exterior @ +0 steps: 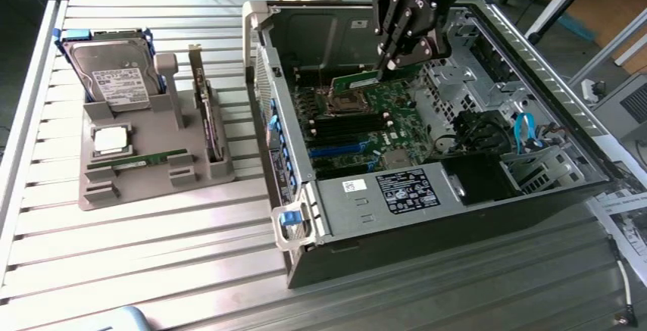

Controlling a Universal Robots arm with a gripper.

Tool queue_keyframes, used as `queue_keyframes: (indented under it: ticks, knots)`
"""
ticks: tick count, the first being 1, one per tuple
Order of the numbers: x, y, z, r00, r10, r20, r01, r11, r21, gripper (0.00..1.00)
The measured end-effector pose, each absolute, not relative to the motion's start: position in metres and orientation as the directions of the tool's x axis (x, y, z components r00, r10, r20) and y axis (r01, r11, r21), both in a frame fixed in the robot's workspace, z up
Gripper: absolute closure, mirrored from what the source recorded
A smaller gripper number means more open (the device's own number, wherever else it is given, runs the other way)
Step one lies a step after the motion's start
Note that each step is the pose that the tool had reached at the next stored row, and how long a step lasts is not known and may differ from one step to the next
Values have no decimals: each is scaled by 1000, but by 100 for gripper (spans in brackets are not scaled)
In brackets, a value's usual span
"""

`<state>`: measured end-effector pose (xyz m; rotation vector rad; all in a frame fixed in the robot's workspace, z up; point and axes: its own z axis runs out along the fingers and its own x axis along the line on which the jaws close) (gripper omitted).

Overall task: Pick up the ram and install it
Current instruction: 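Pick up the ram and move it above insertion slot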

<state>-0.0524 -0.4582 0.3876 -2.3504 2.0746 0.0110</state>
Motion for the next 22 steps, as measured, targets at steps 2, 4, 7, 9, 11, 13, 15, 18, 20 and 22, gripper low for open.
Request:
queue_keyframes:
  ticks: [2, 4, 7, 9, 11, 13, 15, 18, 20, 22]
  knots:
    - [-50, -458, 387, 124, -992, -9, -992, -124, 0, 86]
    - [-49, -458, 387, 124, -992, -10, -992, -124, 0, 86]
    - [-45, -458, 387, 124, -992, -10, -992, -124, 0, 86]
    - [-43, -458, 387, 124, -992, -10, -992, -124, 0, 86]
    - [-41, -458, 387, 124, -992, -10, -992, -124, 0, 86]
    - [-39, -458, 386, 124, -992, -10, -992, -124, 0, 86]
    - [-37, -458, 386, 124, -992, -10, -992, -124, 0, 86]
    - [-34, -458, 386, 124, -992, -10, -992, -124, 0, 86]
    - [-31, -458, 386, 124, -992, -10, -992, -124, 0, 86]
    - [-28, -458, 385, 124, -992, -10, -992, -124, 0, 86]
